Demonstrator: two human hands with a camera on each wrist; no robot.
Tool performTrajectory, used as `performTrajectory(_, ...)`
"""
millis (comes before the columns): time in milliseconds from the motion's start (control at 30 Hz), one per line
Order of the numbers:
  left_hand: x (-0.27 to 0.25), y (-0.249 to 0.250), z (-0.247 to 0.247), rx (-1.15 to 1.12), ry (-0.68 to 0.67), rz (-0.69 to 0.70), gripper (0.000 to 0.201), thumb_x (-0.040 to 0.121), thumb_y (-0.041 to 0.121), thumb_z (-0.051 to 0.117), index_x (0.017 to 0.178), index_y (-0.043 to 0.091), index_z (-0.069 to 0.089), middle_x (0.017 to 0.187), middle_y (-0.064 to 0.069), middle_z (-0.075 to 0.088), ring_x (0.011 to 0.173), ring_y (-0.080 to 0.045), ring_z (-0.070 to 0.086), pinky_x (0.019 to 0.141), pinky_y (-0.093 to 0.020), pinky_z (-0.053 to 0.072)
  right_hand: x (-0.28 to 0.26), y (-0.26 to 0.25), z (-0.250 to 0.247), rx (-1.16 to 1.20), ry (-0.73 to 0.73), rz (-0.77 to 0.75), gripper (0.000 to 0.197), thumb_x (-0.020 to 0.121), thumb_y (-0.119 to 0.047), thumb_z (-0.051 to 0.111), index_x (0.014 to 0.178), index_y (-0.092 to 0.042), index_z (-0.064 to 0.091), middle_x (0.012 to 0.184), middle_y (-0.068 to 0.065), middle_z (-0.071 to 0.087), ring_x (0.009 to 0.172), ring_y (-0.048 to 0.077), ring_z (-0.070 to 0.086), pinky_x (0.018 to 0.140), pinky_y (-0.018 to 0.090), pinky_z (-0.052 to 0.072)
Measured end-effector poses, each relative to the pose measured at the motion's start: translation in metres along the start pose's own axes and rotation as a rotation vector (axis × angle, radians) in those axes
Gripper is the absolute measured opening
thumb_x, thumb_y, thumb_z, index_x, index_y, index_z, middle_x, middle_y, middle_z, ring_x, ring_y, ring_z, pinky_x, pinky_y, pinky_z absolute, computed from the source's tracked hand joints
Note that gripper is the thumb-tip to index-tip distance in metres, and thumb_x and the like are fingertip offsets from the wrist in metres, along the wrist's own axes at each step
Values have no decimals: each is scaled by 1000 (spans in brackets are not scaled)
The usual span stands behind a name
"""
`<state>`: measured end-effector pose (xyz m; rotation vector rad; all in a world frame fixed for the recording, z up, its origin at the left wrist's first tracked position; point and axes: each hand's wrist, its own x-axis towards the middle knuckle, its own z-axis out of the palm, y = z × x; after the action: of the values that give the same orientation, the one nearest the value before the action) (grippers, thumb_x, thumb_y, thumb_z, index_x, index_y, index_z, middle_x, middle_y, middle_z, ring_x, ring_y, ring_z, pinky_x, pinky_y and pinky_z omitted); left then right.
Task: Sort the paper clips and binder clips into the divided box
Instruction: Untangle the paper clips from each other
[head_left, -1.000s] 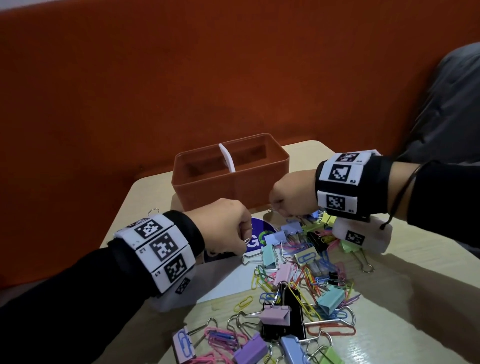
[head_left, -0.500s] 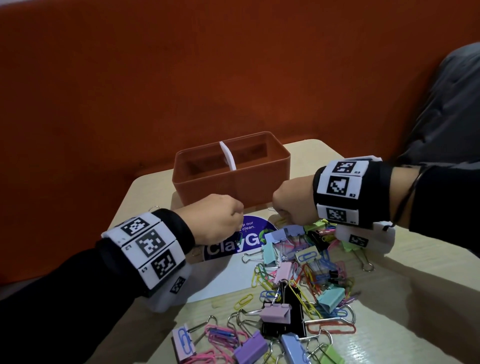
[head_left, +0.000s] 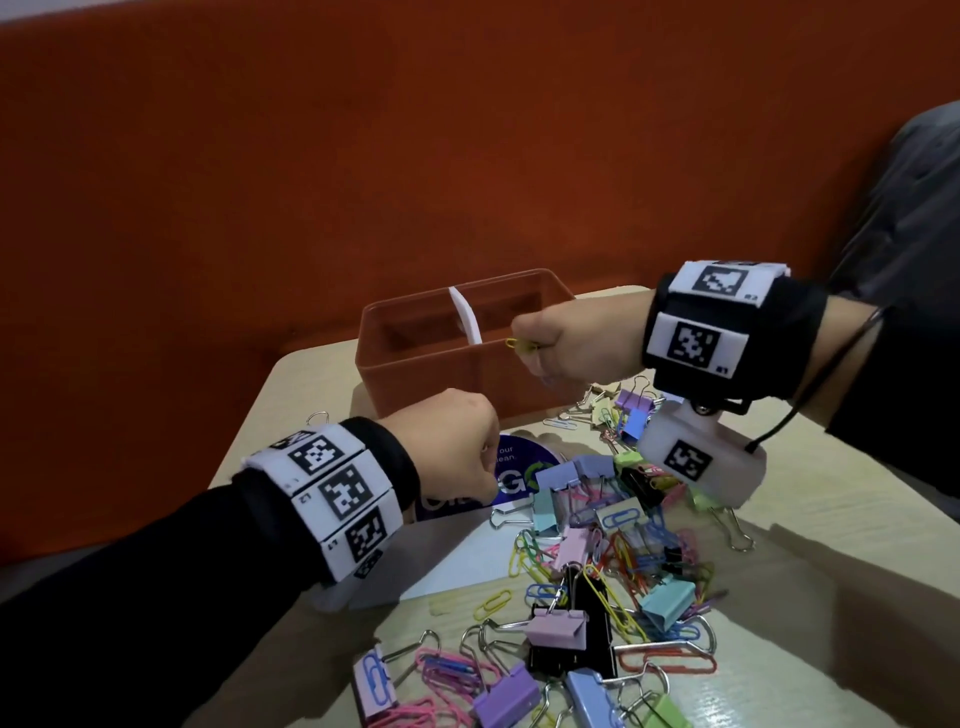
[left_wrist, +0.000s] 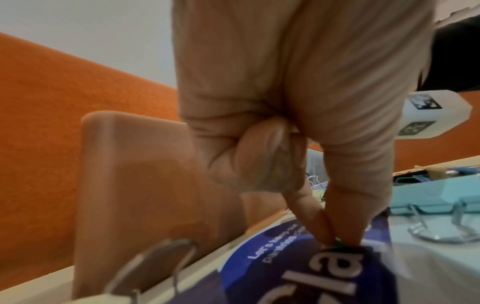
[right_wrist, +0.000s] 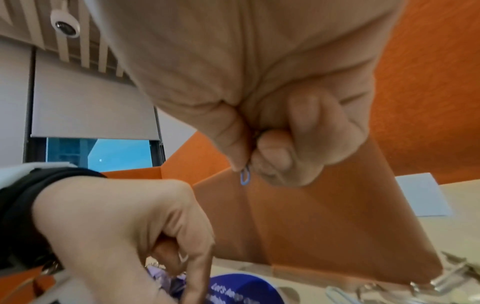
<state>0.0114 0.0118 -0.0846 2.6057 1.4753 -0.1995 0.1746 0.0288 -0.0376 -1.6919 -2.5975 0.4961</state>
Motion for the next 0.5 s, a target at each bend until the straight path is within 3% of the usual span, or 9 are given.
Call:
performTrajectory(100,3,-1,0,-23,-76,-37,17,75,25,69,63,17,61,60,4,55,59,-16,53,55,-27,44,3,-2,-2,176,-32,13,17,96,-10,38,84,-17,48,73,-1,53,57,16,48,51,26,41)
performTrajectory(233,5,-3,-1,-23,-178,-56,22,81,32,65,75,10,63,59,2,53,54,-15,48,50,-25,39,11,-11,-10,415,-52,28,16,97,-7,35,90,-12,49,69,4,46,51,14,40,43,22,33)
performTrajectory(300,4,-2,1,20,-210,-40,26,85,36,61,78,10,62,65,-1,56,58,-17,51,52,-25,39,21,-19,-19,541,-33,29,22,97,-4,33,84,-10,49,64,5,41,47,14,36,38,18,29)
performTrajectory(400,1,-1,0,50,-204,-35,28,92,36,48,87,11,60,86,-6,63,79,-24,56,65,-29,44,40,-30,-31,616,-9,33,27,95,-3,33,75,-11,48,59,4,42,37,11,37,35,14,29)
performTrajectory(500,-6,-5,-18,-87,-106,-61,26,94,30,44,76,13,52,83,-4,56,77,-20,51,65,-26,36,60,-40,-38,625,-11,82,26,96,-6,36,72,-11,46,61,3,41,29,7,37,33,10,30)
